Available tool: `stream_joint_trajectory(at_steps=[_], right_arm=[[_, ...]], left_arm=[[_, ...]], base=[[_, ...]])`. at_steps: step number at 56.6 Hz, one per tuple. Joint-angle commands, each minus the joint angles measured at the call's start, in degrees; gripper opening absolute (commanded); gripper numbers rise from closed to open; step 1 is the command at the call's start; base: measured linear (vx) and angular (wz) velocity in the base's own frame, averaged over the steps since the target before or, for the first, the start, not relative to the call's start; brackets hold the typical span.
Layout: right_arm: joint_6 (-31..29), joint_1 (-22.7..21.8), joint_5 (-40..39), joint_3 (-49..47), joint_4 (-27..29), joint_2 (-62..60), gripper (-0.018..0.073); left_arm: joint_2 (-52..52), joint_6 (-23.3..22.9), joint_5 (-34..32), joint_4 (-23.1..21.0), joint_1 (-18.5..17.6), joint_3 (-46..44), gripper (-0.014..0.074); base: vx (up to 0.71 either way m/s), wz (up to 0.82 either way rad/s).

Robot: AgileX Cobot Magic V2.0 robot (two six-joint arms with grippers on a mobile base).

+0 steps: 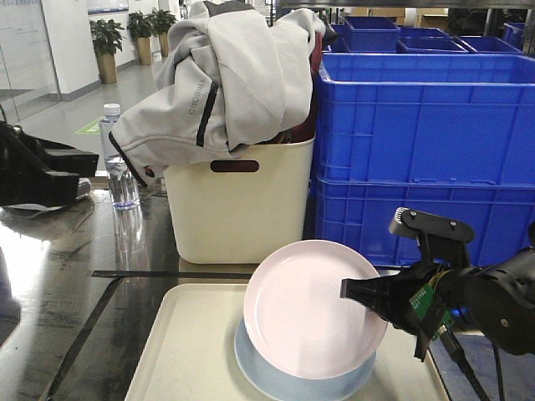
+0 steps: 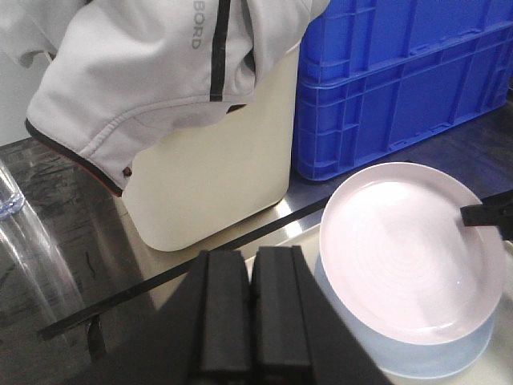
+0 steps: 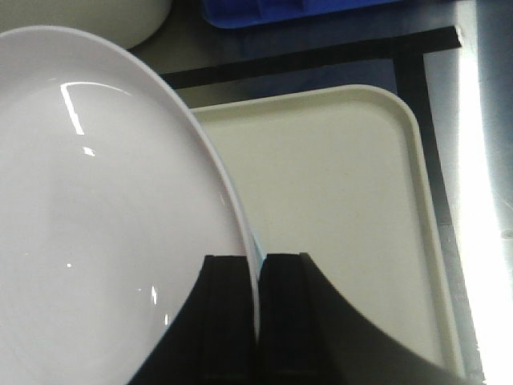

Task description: Grab plate from conveyor and place on tray

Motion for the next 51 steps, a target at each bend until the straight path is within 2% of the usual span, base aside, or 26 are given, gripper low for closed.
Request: stream_joint_trajectory(at_steps=[1,9,16,22,30,37,41,45,47,51], right_arm=[[-0.45,-0.23,-5.19,-1.88,0.65,-1.61,-0.0009],[-2.13,-0.09,-5.96,-1.88,1.92,-1.16,0.0016],[-4.38,-0.09,-5.96,-1.88,1.99,-1.16,0.0101],[-5.21,-0.09,-5.72,-1.88,2.06,-1.16,0.0228],[-5.27,-0.09,-5.3,-1.88,2.11,-1.16,0.0454],[-8.05,-0.09,-3.06,-1.88,0.01,-2.82,0.0564],[-10.34,-0.15,-0.44,-1.88,-1.79,-5.25,0.0566],[-12.93,-0.15,3.2,-1.88,-4.32,-8.41,0.0536],[-14.31,-0.15,5.53,-1.82,-5.85,-10.65,0.0498],[-15.48,-0.15,11.83,-1.7,-9.24,-15.59,0.0358]], left_arm=[[-1.45,-0.54,-3.4,-0.99,-0.05,-1.92,-0.0006],[-1.39,-0.54,-3.41,-1.04,-0.05,-1.92,-0.0006],[-1.39,-0.54,-3.26,-1.04,-0.05,-1.92,-0.0006],[-1.39,-0.54,-2.9,-1.04,-0.05,-1.92,-0.0006],[-1.39,-0.54,-2.56,-1.04,-0.05,-1.92,-0.0006],[-1.39,-0.54,-1.97,-1.0,-0.05,-1.92,-0.0002],[-1.5,-1.08,-1.61,-0.32,-0.05,-1.21,0.0],[-1.87,-3.39,-0.85,2.42,-0.05,0.33,0.0],[-2.13,-4.87,-0.84,4.24,-0.05,1.63,0.0],[-3.9,-8.63,-1.07,8.8,-0.05,5.9,0.0]], base=[[0.0,0.0],[0.0,0.0],[0.0,0.0],[0.0,0.0],[0.0,0.0],[0.0,0.0],[0.0,0.0],[0.0,0.0],[0.0,0.0],[0.0,0.0]])
